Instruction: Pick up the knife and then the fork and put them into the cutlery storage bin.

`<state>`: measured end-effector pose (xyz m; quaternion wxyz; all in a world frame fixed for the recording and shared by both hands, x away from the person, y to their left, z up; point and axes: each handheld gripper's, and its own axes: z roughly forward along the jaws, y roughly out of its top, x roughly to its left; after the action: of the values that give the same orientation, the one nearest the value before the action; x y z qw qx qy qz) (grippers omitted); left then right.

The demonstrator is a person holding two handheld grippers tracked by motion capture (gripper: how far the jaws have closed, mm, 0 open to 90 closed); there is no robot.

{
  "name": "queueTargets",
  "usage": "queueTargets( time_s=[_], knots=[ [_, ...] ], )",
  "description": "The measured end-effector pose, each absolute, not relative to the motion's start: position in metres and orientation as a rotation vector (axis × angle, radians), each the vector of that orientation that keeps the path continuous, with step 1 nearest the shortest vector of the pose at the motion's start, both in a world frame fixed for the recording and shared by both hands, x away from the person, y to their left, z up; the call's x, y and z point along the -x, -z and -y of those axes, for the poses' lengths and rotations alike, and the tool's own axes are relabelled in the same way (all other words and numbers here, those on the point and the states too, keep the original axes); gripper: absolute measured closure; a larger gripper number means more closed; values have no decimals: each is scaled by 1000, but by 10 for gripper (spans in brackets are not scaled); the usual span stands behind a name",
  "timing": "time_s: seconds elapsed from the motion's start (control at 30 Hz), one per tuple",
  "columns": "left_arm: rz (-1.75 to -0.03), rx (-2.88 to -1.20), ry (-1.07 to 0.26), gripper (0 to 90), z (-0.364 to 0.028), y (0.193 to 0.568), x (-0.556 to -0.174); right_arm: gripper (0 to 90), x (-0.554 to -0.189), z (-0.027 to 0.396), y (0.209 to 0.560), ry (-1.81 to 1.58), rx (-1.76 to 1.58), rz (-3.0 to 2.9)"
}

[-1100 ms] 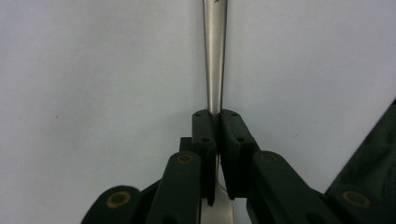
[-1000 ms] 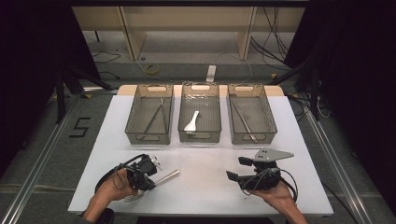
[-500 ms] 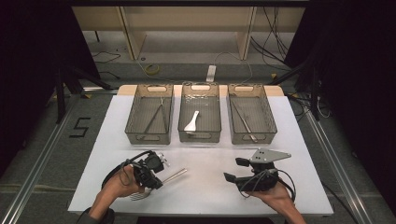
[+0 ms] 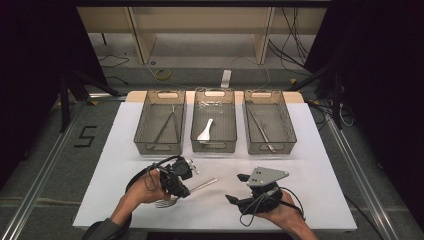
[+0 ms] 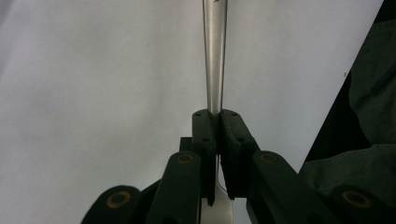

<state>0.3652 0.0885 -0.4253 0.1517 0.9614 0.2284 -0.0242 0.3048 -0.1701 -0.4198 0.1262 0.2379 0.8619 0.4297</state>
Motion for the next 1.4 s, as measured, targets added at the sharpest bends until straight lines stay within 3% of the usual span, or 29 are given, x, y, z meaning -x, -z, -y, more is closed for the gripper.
queueTargets(
  time_s=[0.83,1.1,1.4],
  knots=[
    [-491,-2801,168,845,-56,413,-353,328,-297,118,440,-996,-317,-2533],
    [-463,-2807,202,845,-53,411,-353,401,-296,116,446,-930,-234,-2537],
    [-449,-2809,219,845,-47,413,-350,548,-294,113,452,-854,-137,-2546]
  ],
)
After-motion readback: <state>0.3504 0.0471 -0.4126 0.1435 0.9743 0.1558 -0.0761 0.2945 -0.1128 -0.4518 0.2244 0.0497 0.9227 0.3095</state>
